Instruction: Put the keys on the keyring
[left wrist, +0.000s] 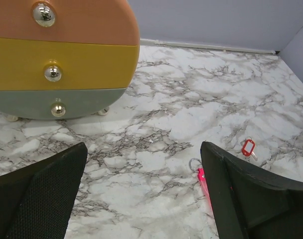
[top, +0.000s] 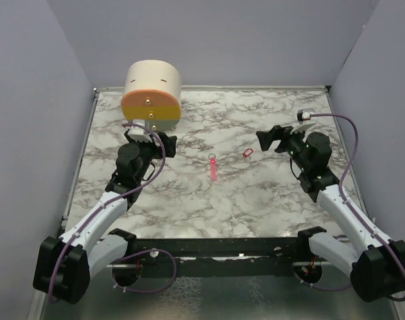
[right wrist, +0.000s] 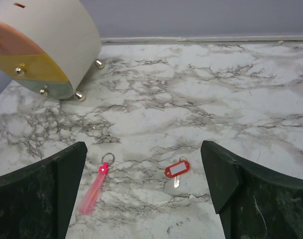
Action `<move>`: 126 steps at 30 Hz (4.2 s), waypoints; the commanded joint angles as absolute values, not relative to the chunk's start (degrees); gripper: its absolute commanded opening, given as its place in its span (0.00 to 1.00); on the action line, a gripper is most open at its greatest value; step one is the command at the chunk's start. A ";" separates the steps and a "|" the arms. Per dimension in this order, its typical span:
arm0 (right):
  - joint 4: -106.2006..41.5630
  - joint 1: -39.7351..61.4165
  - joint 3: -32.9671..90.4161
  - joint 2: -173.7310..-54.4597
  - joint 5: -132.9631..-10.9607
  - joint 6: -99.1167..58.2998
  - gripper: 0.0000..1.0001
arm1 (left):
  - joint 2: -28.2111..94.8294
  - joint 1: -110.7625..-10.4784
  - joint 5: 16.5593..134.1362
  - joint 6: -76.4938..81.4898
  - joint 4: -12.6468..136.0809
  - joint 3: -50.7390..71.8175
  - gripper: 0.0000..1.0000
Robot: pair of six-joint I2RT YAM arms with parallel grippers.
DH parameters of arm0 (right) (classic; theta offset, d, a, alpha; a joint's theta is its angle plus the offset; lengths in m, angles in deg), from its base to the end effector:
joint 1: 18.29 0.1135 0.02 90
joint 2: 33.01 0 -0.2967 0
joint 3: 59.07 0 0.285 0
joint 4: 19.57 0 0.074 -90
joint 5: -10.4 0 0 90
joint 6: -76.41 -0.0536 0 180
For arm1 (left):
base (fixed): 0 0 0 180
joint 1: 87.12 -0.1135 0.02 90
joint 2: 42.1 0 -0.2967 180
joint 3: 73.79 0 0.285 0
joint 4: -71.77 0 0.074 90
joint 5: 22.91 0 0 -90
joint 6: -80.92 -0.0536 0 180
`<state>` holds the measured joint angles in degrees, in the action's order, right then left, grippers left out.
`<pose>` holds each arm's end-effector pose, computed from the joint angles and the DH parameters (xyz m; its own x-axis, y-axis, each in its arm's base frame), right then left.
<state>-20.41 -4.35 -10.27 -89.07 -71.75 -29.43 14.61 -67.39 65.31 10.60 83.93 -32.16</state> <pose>0.2534 0.0704 0.3057 -0.2325 0.2209 -0.9472 -0.3185 0.9029 0.2887 0.2451 -0.0861 0.2809 -0.1489 -0.3042 -0.9409 0.2741 0.9015 -0.3348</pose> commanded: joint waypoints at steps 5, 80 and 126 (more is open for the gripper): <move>-20.49 -4.14 -9.96 -90.34 -67.36 -33.63 0.98 | 11.49 -67.34 67.51 12.98 84.78 -33.15 0.99; -28.73 -4.05 -4.92 -100.27 -73.51 -31.15 0.80 | 65.04 -35.79 37.08 13.96 75.37 -7.35 0.56; -29.79 -4.05 -4.72 -100.05 -73.90 -30.80 0.80 | 59.41 -47.45 54.86 5.20 76.00 -15.02 0.63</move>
<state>-29.20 -4.35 -5.09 -100.72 -72.73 -31.37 56.58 -46.83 51.93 6.21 75.06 -16.92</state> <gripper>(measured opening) 0.799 0.627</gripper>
